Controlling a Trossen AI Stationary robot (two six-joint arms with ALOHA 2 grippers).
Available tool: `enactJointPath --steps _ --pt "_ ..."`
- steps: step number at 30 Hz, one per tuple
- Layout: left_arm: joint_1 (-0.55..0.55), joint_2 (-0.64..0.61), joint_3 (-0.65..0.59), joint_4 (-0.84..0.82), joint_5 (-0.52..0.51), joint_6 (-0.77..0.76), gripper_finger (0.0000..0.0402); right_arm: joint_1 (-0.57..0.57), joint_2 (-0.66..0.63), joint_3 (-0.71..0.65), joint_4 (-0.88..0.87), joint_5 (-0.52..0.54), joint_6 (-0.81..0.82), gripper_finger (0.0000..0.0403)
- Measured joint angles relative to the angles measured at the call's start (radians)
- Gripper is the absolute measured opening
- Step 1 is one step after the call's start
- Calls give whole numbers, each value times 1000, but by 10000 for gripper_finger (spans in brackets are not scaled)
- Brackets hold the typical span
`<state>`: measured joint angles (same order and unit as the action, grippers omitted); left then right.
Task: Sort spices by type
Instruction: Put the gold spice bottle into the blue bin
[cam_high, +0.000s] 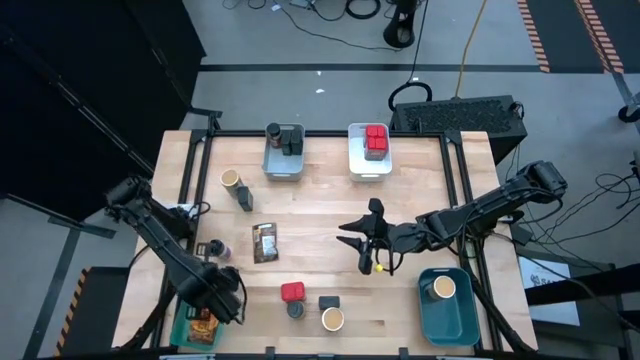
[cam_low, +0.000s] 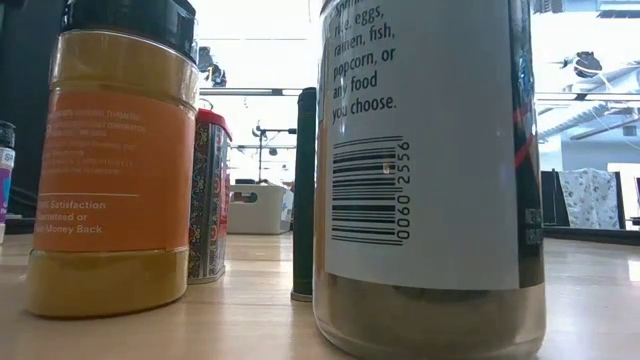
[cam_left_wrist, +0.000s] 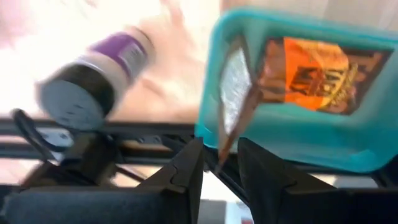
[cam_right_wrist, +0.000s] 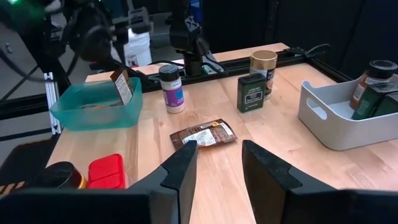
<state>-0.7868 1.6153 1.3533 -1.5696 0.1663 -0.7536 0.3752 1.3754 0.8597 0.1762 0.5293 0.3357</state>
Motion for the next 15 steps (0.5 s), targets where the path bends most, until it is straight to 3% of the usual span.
enactJointPath --steps 10,15 --pt "0 -155 1 86 -404 13 102 0 0 7 34 -1 -49 112" --pt "0 -215 -3 262 -639 169 102 1 0 72 -10 -7 -98 112"
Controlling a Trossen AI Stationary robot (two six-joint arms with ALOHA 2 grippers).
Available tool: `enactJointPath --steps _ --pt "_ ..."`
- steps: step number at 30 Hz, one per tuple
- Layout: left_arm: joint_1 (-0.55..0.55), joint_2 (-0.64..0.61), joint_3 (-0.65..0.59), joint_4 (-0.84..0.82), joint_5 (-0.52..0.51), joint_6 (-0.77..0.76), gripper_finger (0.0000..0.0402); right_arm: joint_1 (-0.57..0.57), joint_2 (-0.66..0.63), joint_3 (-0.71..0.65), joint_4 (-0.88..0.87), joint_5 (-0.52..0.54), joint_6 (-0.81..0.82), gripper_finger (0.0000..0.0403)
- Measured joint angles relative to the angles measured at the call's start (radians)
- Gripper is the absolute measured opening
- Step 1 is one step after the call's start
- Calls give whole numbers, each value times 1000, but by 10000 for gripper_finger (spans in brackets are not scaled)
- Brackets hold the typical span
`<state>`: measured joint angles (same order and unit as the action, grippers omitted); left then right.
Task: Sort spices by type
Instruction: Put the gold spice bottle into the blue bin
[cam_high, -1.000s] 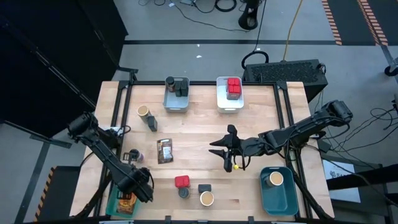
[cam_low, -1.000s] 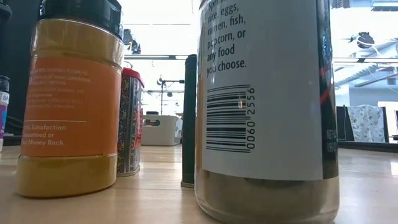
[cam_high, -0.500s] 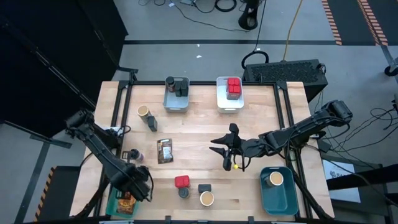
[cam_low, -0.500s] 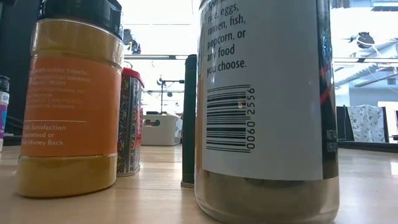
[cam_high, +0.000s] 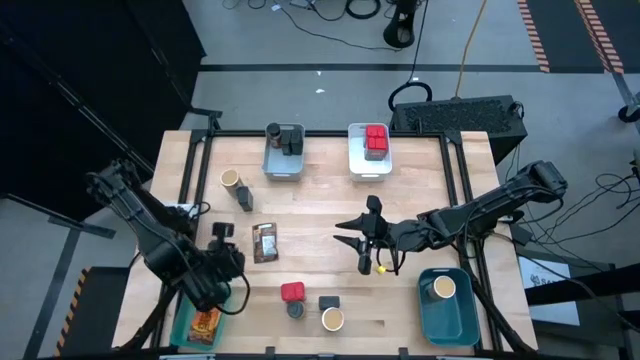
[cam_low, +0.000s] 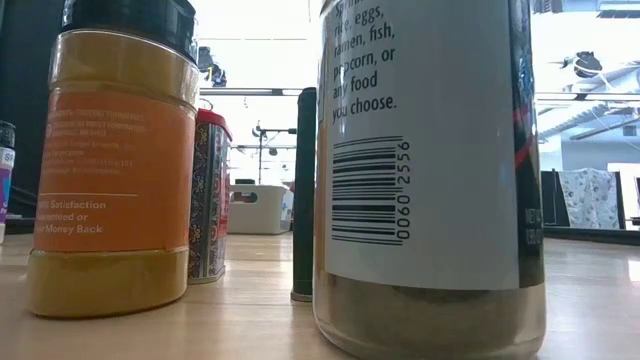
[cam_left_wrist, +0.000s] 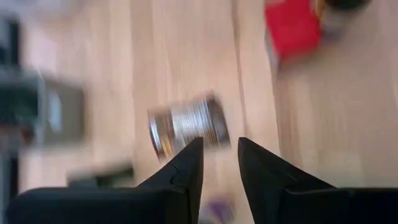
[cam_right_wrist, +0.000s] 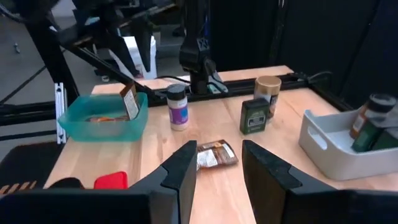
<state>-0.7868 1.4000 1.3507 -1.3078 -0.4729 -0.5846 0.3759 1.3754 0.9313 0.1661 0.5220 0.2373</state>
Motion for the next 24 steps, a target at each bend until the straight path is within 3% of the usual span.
enactJointPath --steps 6,13,19,24 --pt "0 -69 -61 246 -95 257 102 7 1 126 -180 1 -14 112" --pt "0 -151 -206 490 -156 407 103 13 36 266 -368 4 -14 112" --pt "14 -207 -333 624 -172 387 103 12 89 378 -524 3 12 112" --pt "22 -207 -364 621 -162 283 103 24 134 435 -626 -50 56 112"
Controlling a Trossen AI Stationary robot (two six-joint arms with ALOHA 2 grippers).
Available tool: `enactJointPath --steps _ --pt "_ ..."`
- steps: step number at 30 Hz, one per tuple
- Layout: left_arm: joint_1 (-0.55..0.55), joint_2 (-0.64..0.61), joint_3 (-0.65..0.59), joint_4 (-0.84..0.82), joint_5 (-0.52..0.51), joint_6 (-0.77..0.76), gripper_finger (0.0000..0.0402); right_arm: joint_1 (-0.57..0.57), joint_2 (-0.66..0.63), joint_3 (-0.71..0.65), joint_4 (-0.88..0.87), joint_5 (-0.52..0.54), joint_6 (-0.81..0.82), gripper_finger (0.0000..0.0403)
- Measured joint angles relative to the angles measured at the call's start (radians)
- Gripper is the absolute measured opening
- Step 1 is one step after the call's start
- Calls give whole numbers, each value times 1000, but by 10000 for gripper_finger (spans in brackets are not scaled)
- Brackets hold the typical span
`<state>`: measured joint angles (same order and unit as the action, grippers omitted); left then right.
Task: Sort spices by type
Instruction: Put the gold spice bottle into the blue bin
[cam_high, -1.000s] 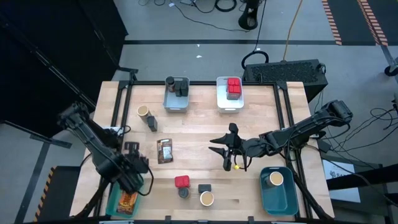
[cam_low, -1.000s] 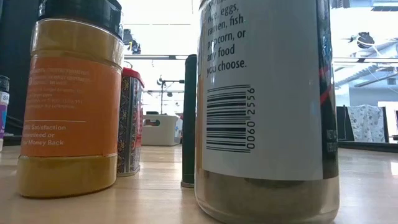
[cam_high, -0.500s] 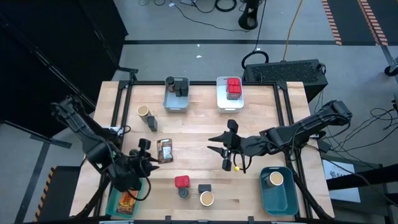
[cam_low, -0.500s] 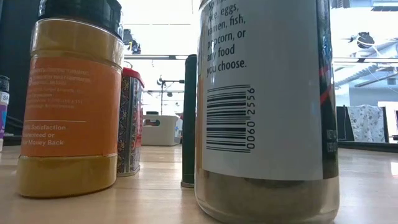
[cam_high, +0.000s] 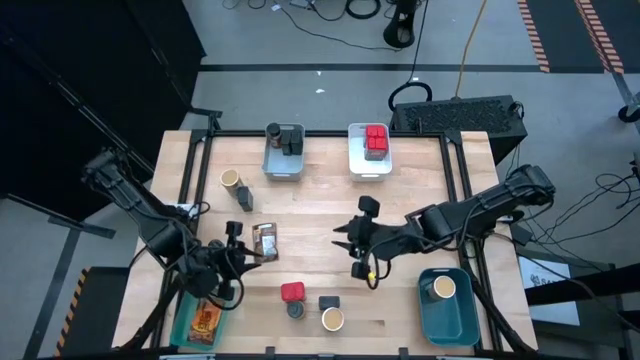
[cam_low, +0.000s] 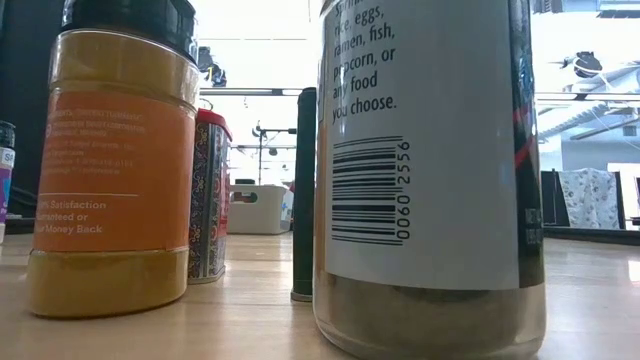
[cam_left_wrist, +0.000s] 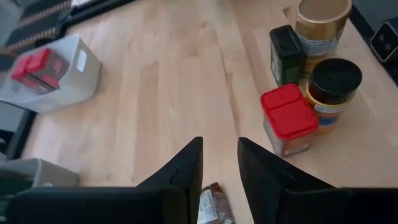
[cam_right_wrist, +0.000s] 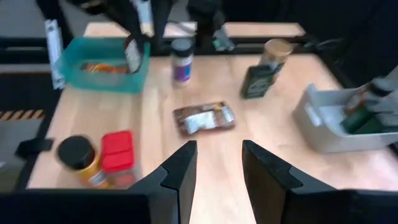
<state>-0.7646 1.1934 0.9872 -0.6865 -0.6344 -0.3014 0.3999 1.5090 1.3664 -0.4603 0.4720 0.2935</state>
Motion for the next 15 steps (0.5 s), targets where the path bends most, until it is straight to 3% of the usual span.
enactJointPath --steps 7,15 --pt "-1 0 -13 1 -1 -34 103 35 30 4 -35 -165 81 112" --pt "0 0 -13 22 -118 20 103 104 81 5 -37 -202 151 149"
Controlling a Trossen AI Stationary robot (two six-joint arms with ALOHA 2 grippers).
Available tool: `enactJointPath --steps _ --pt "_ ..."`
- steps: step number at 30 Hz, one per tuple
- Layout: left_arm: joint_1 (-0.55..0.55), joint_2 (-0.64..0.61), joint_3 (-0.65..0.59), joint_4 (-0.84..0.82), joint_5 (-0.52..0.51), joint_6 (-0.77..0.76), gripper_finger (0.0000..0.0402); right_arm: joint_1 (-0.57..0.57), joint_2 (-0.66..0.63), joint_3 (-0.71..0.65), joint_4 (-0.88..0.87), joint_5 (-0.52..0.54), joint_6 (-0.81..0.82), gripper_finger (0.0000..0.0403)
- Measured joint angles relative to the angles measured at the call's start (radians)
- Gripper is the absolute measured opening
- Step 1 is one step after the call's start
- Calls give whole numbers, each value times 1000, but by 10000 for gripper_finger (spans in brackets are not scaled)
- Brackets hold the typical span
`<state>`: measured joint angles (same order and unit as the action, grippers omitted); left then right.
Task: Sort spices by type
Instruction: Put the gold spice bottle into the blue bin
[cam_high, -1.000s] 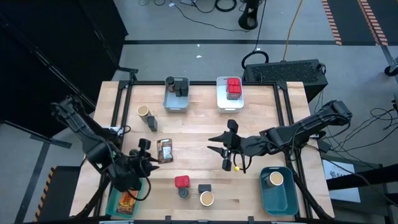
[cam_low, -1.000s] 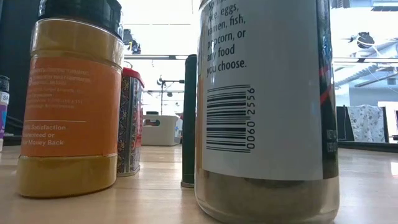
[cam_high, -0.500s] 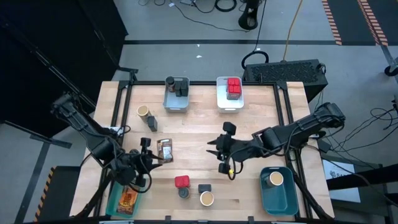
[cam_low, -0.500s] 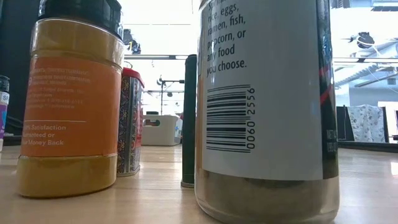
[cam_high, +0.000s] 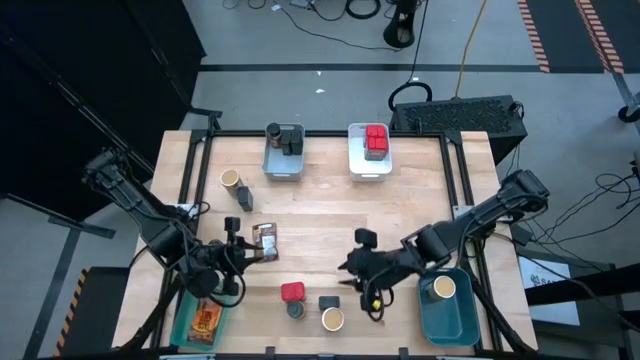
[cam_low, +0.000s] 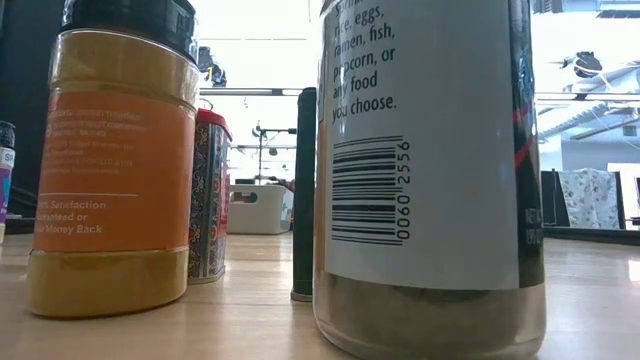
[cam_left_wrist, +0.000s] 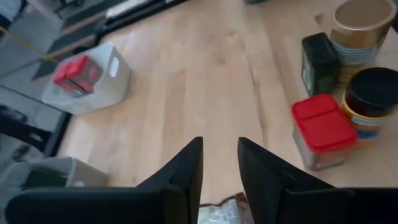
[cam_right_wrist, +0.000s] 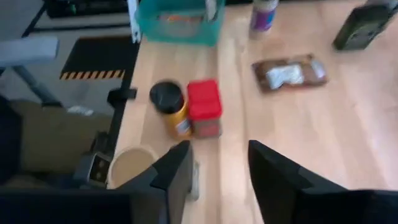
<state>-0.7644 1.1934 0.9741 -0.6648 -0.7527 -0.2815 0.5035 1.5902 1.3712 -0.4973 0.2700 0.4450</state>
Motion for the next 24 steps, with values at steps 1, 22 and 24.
enactJointPath --steps 1,22,24 --pt "0 0 0 7 -3 5 102 5 13 0 1 -28 17 161" --pt "5 0 0 28 -11 1 102 21 173 -1 133 -229 224 345" --pt "5 0 0 28 -21 1 102 23 173 -1 136 -171 207 345"
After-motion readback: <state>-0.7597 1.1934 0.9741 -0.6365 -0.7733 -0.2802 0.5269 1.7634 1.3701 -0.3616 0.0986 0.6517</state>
